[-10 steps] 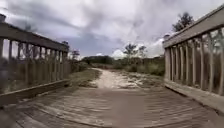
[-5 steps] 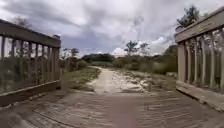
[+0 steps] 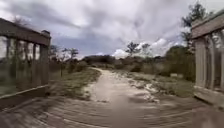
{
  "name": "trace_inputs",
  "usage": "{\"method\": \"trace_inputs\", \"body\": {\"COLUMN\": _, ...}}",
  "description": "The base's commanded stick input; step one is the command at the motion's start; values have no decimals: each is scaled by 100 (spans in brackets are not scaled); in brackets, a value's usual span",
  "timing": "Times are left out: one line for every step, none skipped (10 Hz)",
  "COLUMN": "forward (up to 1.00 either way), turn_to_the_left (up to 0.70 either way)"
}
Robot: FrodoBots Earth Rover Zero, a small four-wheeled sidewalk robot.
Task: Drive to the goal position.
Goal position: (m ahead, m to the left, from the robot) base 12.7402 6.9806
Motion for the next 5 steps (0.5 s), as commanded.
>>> {"method": "trace_inputs", "body": {"forward": 85, "turn_to_the_left": 0}}
{"method": "trace_inputs", "body": {"forward": 85, "turn_to_the_left": 0}}
{"method": "trace_inputs", "body": {"forward": 85, "turn_to_the_left": 0}}
{"method": "trace_inputs", "body": {"forward": 85, "turn_to_the_left": 0}}
{"method": "trace_inputs", "body": {"forward": 85, "turn_to_the_left": 0}}
